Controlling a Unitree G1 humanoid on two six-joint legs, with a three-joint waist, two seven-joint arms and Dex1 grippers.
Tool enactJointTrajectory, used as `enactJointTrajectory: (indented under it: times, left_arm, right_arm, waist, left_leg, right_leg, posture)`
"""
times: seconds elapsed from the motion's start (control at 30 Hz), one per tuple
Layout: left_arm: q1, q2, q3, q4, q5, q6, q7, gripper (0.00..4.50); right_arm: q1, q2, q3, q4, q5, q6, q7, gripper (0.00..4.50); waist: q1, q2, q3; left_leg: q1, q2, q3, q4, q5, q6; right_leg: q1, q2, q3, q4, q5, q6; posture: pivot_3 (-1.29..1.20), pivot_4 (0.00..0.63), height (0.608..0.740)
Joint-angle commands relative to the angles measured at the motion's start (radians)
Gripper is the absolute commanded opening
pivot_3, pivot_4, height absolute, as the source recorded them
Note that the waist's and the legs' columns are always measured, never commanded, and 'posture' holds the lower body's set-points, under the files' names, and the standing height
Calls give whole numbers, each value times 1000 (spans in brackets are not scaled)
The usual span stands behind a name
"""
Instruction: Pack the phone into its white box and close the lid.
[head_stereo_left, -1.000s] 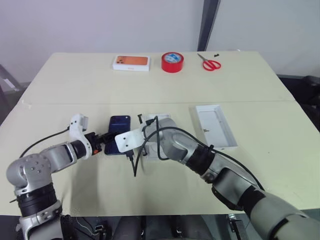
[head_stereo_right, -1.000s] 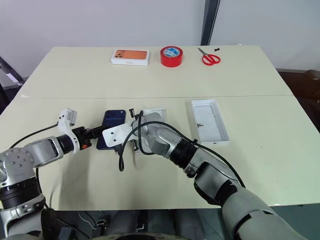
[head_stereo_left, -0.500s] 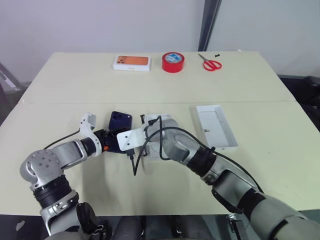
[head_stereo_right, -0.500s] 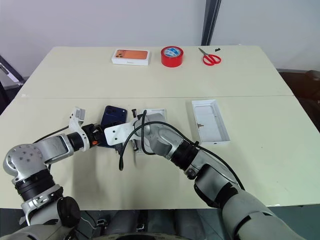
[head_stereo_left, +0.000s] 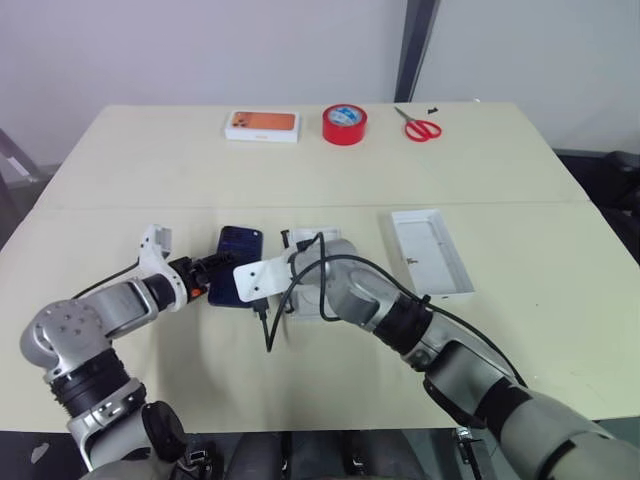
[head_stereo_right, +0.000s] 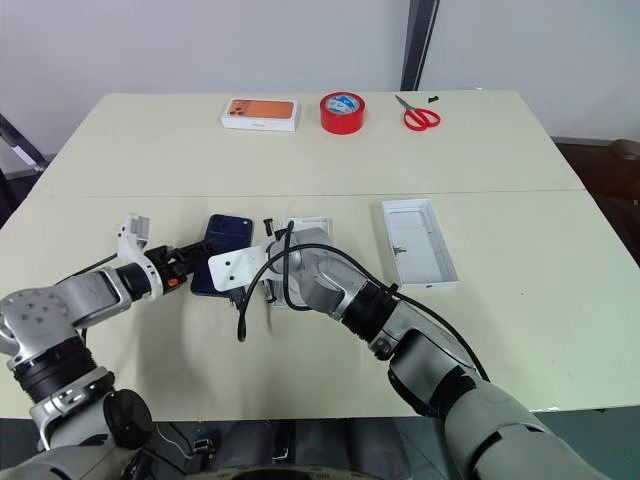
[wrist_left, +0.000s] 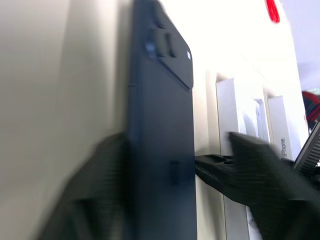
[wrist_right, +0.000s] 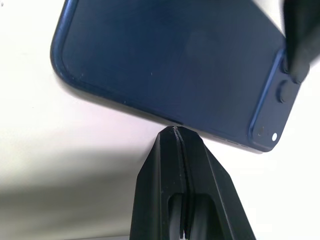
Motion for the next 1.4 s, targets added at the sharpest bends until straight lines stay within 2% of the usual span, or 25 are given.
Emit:
enactJointTrajectory:
  times: [0.03,0.07,0.3,0.43,0.53,0.7,0.8,0.9,0.97,1.17,1.4]
  left_arm:
    - [3,-19,0,-35,-17,9,-7,1098]
    - [6,-24,-2,-39,-16,13,-6,720]
    - [1,-47,46,-40,-18,30,3,720]
    - [-11,-76,93,-29,-35,32,20,720]
    - [-23,-95,131,-26,-44,32,36,16]
    - [-52,-122,186,-24,-90,32,72,16]
    - [-102,-174,247,-18,-149,32,124,16]
    - [-126,-292,176,-119,-239,32,185,16]
    - [-121,-369,132,-162,-275,32,236,16]
    - [-28,-510,3,-218,-291,31,336,16]
    - [42,-534,-96,-188,-282,-1,375,16]
  right_arm:
    - [7,8,-14,-39,5,3,0,0]
    - [8,7,-16,-44,5,5,2,0]
    - [19,-15,-43,-123,18,36,38,0]
    - [47,-40,-91,-236,63,82,85,0]
    - [68,-57,-143,-330,113,147,124,0]
    - [114,-131,-244,-497,223,230,186,0]
    - [152,-189,-304,-572,299,227,204,0]
    - [246,-255,-492,-691,501,255,268,0]
    - [278,-304,-557,-701,560,273,273,0]
    - [328,-439,-589,-649,594,235,236,0]
    - [329,-468,-582,-645,631,236,178,0]
  waist:
    - [0,0,0]
    - [0,0,0]
    - [0,-1,0]
    - [1,-1,0]
    - [2,-1,0]
    - [4,-1,0]
    - [11,-1,0]
    - [31,-2,1]
    - [37,-3,1]
    - [21,-4,2]
    - [32,-4,3]
  left_leg:
    - [0,0,0,0,0,0]
    - [0,0,0,0,0,0]
    - [0,0,0,0,0,0]
    - [0,0,0,0,0,0]
    - [0,0,0,0,0,0]
    - [0,0,0,0,0,0]
    - [-1,0,0,0,-1,1]
    - [-1,0,0,0,-1,2]
    - [-2,0,-1,0,-2,2]
    - [-1,1,0,-1,-3,5]
    - [-1,2,0,-1,-2,3]
  right_leg:
    - [0,0,0,0,0,0]
    - [0,0,0,0,0,0]
    - [0,0,0,0,0,0]
    - [0,0,0,0,0,0]
    - [0,0,0,0,0,0]
    - [0,0,0,0,0,0]
    - [0,0,0,-1,0,0]
    - [1,0,0,-3,0,0]
    - [2,-1,-1,-5,0,0]
    - [2,1,0,-4,0,0]
    - [1,3,0,-2,1,-2]
  posture:
    - [0,150,729]
    - [0,150,729]
    - [0,150,729]
    - [0,150,729]
    - [0,150,729]
    - [0,150,729]
    - [0,150,729]
    - [0,150,729]
    - [0,150,729]
    - [0,150,729]
    - [0,150,729]
